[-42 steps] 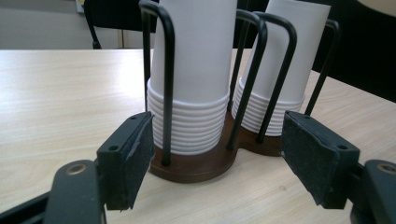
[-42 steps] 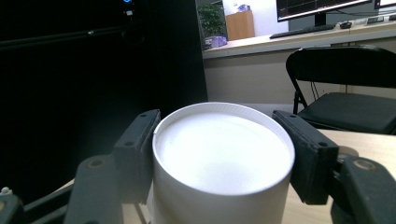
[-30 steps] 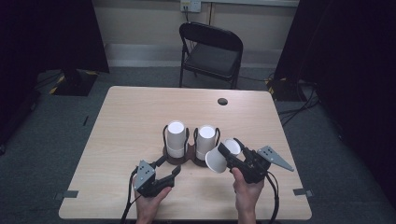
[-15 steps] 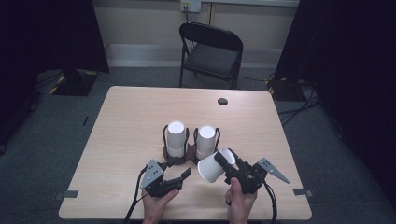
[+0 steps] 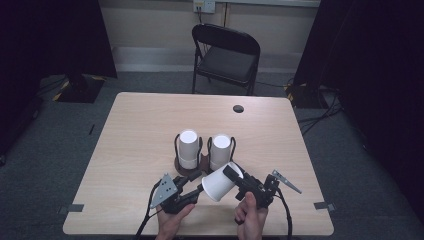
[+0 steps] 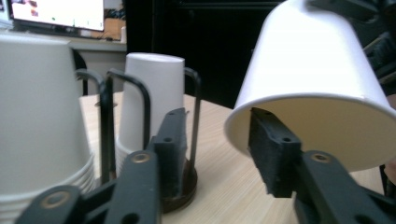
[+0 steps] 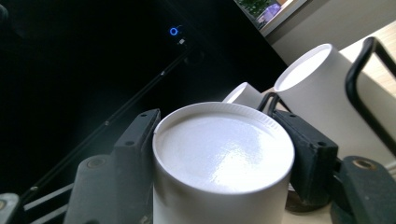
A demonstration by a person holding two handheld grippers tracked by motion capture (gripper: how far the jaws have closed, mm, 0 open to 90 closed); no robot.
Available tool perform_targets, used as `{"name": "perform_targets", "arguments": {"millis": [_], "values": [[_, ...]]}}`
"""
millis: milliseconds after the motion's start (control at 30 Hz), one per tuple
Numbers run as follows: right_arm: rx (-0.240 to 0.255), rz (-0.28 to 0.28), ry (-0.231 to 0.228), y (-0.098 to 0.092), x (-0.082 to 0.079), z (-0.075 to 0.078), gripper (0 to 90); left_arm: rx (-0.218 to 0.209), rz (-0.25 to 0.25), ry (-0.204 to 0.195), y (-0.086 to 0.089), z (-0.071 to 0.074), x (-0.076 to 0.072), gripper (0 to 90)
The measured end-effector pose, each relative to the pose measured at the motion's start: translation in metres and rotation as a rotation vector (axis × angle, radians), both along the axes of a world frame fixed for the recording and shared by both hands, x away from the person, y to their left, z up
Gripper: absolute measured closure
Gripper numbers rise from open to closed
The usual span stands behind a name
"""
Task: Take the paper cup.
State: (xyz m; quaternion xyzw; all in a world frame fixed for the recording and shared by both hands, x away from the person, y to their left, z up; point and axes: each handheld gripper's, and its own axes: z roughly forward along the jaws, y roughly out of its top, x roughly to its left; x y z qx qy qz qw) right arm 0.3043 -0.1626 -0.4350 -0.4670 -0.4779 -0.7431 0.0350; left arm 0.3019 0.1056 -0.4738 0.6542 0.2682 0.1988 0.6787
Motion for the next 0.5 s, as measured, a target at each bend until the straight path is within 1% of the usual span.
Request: {"name": "perform_targets", "arguments": {"millis": [33, 100, 167, 200, 233, 300, 333, 367, 400, 433, 500], "values": [[0.000, 0.000, 0.000, 0.000, 0.000, 0.000, 34.8, 0.003, -0.002, -0.009, -0.001, 0.001, 0.000, 59.5], [-0.002, 0.002, -0.003, 0.002, -0.001, 0.001, 34.9, 0.004, -0.001, -0.026, -0.005, 0.002, -0.001, 62.9], [-0.006, 0.011, 0.001, 0.004, -0.001, 0.001, 34.9, 0.010, -0.002, -0.052, -0.009, 0.004, -0.003, 66.1], [-0.007, 0.013, 0.002, 0.005, -0.001, 0.001, 34.9, 0.017, -0.003, -0.066, -0.009, 0.005, -0.003, 66.7], [-0.007, 0.013, 0.002, 0.005, -0.001, 0.001, 34.9, 0.017, -0.003, -0.066, -0.009, 0.005, -0.003, 67.3], [-0.004, 0.028, 0.010, 0.007, -0.001, 0.001, 34.9, 0.022, -0.002, -0.084, -0.011, 0.006, -0.004, 67.5], [-0.014, 0.038, 0.017, 0.009, 0.000, 0.001, 34.9, 0.021, 0.002, -0.102, -0.013, 0.007, -0.005, 67.2], [-0.016, 0.043, 0.020, 0.010, 0.000, 0.001, 34.9, 0.021, 0.002, -0.102, -0.013, 0.007, -0.005, 66.8], [-0.016, 0.043, 0.020, 0.010, 0.000, 0.001, 34.9, 0.017, 0.005, -0.108, -0.013, 0.008, -0.005, 66.8], [-0.019, 0.058, 0.026, 0.013, 0.001, 0.001, 34.8, 0.020, 0.014, -0.120, -0.014, 0.008, -0.005, 67.0], [-0.020, 0.064, 0.029, 0.014, 0.001, 0.001, 34.8, 0.018, 0.016, -0.119, -0.014, 0.008, -0.005, 67.5]]}}
